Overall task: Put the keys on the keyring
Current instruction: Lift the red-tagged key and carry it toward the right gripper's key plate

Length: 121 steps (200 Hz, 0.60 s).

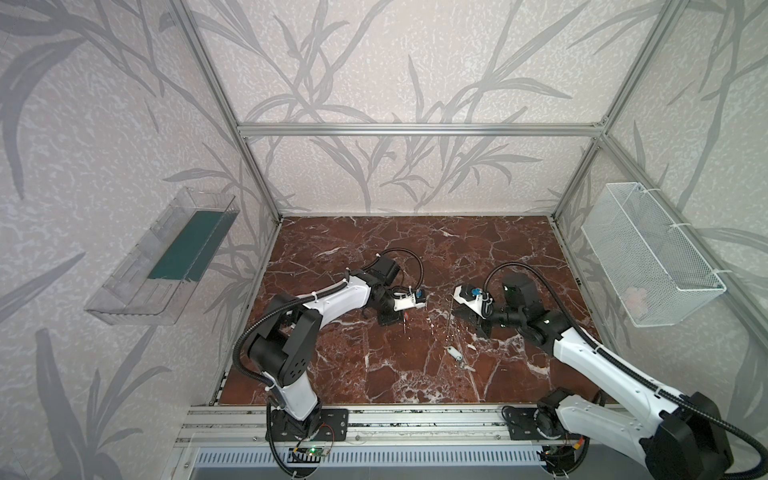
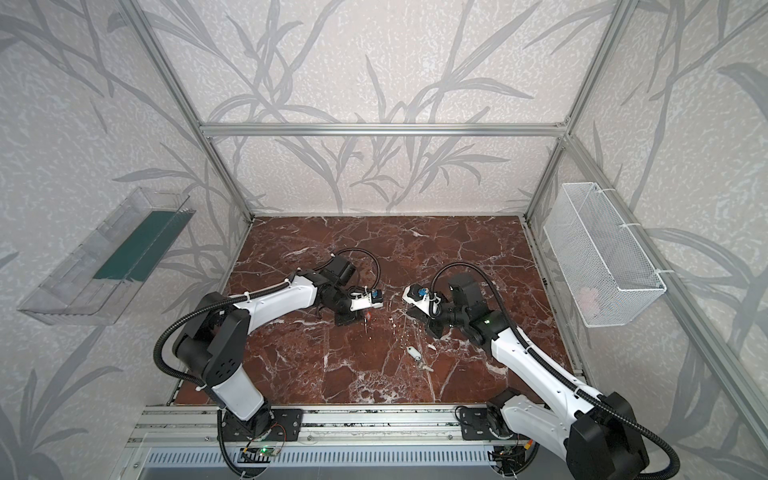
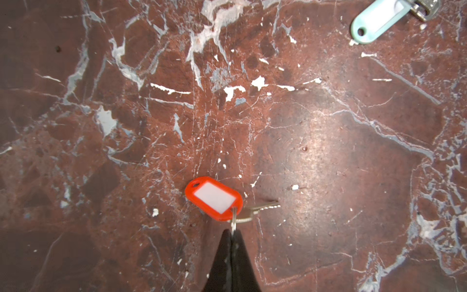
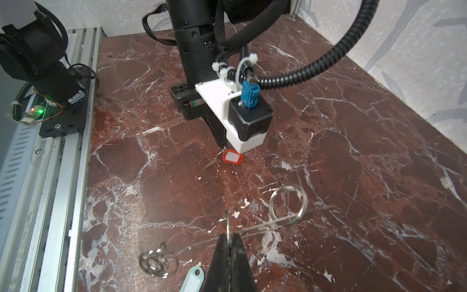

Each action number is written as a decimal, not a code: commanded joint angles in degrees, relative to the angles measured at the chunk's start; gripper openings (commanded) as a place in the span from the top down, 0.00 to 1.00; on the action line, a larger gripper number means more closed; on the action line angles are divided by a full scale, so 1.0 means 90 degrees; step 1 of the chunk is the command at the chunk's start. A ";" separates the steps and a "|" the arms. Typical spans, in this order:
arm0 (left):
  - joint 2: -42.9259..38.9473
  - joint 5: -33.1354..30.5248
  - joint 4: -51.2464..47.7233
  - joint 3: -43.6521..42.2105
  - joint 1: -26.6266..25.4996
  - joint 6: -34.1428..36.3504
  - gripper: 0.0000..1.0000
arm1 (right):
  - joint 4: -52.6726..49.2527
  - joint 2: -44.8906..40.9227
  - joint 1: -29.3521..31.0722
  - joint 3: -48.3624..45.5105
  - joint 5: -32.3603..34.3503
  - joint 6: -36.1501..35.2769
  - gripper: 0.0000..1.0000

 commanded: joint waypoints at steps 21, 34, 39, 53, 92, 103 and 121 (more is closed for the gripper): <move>0.0187 -0.0236 -0.0261 0.0200 -0.0150 -0.1051 1.00 | 0.0084 -0.0122 0.0014 -0.0047 0.0021 0.0027 1.00; 0.0118 -0.0208 -0.0281 0.0238 -0.0161 -0.1239 1.00 | 0.0084 -0.0124 0.0020 -0.0056 0.0077 -0.0005 1.00; 0.0086 -0.0200 -0.0282 0.0247 -0.0162 -0.1327 1.00 | 0.0084 -0.0129 0.0017 -0.0066 0.0104 -0.0017 1.00; -0.0047 -0.0116 -0.0303 0.0280 -0.0163 -0.1570 1.00 | 0.0086 -0.0132 0.0019 -0.0079 0.0163 -0.0046 1.00; -0.0304 0.0363 -0.0758 0.0615 -0.0158 -0.2242 1.00 | 0.0172 -0.0103 0.0015 -0.0062 0.0299 0.0058 1.00; -0.0310 0.0357 -0.0908 0.0790 -0.0157 -0.2506 1.00 | 0.0198 -0.0083 0.0020 -0.0033 0.0286 0.0096 1.00; -0.0362 0.0344 -0.1108 0.0981 -0.0168 -0.2771 1.00 | 0.0220 -0.0090 0.0019 -0.0007 0.0332 0.0177 1.00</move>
